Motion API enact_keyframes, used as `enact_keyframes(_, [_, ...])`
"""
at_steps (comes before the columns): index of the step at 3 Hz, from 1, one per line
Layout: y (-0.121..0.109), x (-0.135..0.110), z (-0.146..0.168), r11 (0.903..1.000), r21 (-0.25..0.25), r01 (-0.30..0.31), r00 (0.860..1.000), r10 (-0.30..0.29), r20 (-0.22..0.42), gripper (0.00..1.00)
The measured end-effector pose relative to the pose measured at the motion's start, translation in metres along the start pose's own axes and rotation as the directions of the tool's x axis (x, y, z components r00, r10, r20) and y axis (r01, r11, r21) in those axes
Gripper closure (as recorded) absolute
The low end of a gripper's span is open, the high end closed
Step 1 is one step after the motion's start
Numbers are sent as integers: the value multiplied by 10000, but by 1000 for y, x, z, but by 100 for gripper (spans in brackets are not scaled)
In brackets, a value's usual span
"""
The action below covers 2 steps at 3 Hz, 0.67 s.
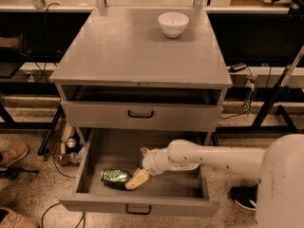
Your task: Pick green can from middle drawer and place on counter
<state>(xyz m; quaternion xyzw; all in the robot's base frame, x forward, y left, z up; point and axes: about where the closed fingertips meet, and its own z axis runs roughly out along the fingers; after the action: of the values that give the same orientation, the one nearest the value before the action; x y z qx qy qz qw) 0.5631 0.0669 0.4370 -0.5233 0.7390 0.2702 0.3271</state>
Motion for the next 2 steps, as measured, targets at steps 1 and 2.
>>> enact_keyframes(1, [0,-1,28,9998,3,183,9998,-183,75,0])
enact_keyframes(2, [-1,-4,52,9994,-15,332,9994,-332,128,0])
